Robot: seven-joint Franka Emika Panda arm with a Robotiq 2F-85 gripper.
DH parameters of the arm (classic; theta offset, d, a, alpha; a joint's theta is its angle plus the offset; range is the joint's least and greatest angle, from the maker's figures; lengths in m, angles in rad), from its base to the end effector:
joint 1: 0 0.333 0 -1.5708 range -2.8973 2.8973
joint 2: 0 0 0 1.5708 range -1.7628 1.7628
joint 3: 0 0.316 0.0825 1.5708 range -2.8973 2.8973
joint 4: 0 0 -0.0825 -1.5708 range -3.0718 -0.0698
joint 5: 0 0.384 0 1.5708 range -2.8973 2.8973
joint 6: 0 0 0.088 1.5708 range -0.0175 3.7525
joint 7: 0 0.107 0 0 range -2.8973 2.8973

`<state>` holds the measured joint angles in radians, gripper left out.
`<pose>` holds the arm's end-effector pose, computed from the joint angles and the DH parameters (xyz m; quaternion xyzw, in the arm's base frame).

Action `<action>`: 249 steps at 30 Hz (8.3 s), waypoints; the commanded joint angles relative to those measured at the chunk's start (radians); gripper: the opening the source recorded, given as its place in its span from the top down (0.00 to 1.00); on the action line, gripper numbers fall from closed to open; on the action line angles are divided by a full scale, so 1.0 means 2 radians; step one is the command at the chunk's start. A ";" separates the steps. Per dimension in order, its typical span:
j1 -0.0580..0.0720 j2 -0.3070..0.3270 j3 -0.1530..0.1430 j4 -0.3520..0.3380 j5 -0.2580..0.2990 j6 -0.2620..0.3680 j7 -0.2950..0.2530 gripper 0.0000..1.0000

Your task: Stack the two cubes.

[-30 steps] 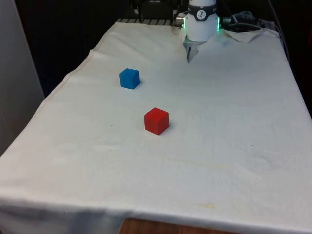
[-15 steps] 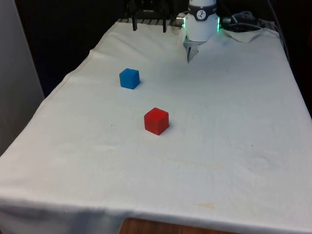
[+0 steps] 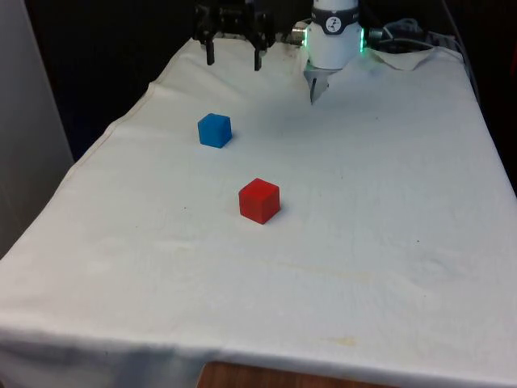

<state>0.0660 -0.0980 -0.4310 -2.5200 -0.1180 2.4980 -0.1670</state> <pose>0.4324 -0.1628 0.3170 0.9979 -0.0527 0.0289 0.0250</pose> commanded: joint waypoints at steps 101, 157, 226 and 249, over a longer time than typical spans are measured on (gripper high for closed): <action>-0.012 0.188 -0.014 -0.010 0.178 0.190 -0.111 0.00; 0.001 0.205 -0.023 0.015 0.179 0.179 -0.097 0.97; 0.021 0.180 0.021 0.191 0.169 0.006 -0.028 0.97; 0.027 0.226 0.049 0.270 0.162 -0.024 0.007 0.97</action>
<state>0.1190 0.3550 -0.3330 -1.9800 0.2060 2.4500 -0.1540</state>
